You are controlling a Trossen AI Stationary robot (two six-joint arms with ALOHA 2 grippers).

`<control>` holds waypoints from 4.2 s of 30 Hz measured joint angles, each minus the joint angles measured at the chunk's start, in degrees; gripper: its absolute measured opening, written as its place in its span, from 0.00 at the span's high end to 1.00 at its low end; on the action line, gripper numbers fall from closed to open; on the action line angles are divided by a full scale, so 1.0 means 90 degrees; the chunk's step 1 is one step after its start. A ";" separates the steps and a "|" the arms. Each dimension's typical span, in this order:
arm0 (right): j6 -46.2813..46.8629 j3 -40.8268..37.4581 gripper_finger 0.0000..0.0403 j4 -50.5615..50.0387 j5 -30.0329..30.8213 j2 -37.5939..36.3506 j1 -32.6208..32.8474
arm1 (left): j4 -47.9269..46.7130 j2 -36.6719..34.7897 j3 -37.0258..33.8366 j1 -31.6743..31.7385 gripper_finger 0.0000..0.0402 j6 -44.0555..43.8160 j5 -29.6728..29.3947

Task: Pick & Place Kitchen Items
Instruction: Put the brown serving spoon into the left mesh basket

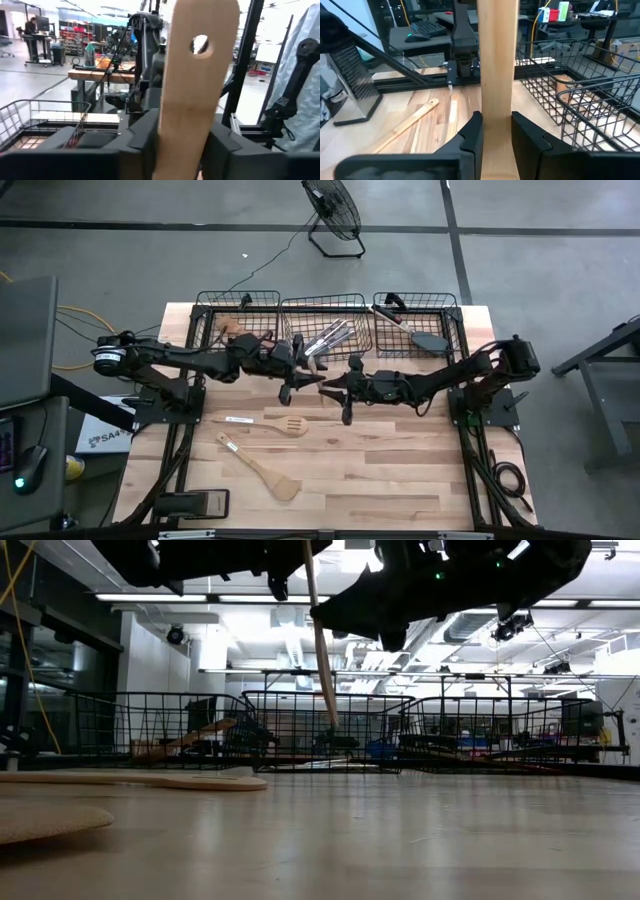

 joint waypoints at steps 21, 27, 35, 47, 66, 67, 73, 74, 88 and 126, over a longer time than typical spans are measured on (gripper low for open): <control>0.0360 0.0000 0.43 -0.0810 0.0689 -0.0443 0.0414 | -0.0620 -0.0165 -0.0007 -0.0004 0.79 0.0227 -0.0234; 0.0860 0.0000 0.41 -0.2047 0.0793 -0.1036 0.0542 | -0.1661 -0.0983 0.0001 -0.0007 0.79 0.0656 -0.0791; 0.1069 0.0000 0.41 -0.2458 0.0869 -0.1243 0.0549 | -0.3637 -0.2111 0.0477 -0.0124 0.79 0.1688 -0.2224; 0.1066 0.0000 0.41 -0.2490 0.0985 -0.1243 0.0439 | -0.5078 -0.2296 0.0935 -0.0969 0.79 0.3652 -0.6758; 0.1083 0.0000 0.41 -0.2458 0.0985 -0.1243 0.0437 | -0.6135 -0.1374 0.0666 0.0614 0.79 0.3497 -0.7295; 0.1081 0.0000 0.41 -0.2458 0.0985 -0.1243 0.0437 | -0.6134 -0.1411 0.0540 0.0746 0.79 0.3497 -0.7175; 0.1081 0.0000 0.41 -0.2458 0.0985 -0.1243 0.0437 | -0.5610 -0.1434 -0.0102 0.1562 0.79 0.4534 -0.5943; 0.1081 0.0000 0.41 -0.2458 0.0985 -0.1243 0.0437 | -0.5546 -0.1434 -0.0149 0.1692 0.79 0.4759 -0.5660; 0.1224 0.0000 0.41 -0.2548 0.0985 -0.1243 0.0434 | -0.6006 -0.1439 -0.0214 0.3353 0.79 0.5396 -0.2958; 0.1394 0.0000 0.41 -0.2558 0.1102 -0.1243 0.0432 | -0.6924 -0.1420 -0.0211 0.3621 0.64 0.6384 -0.3225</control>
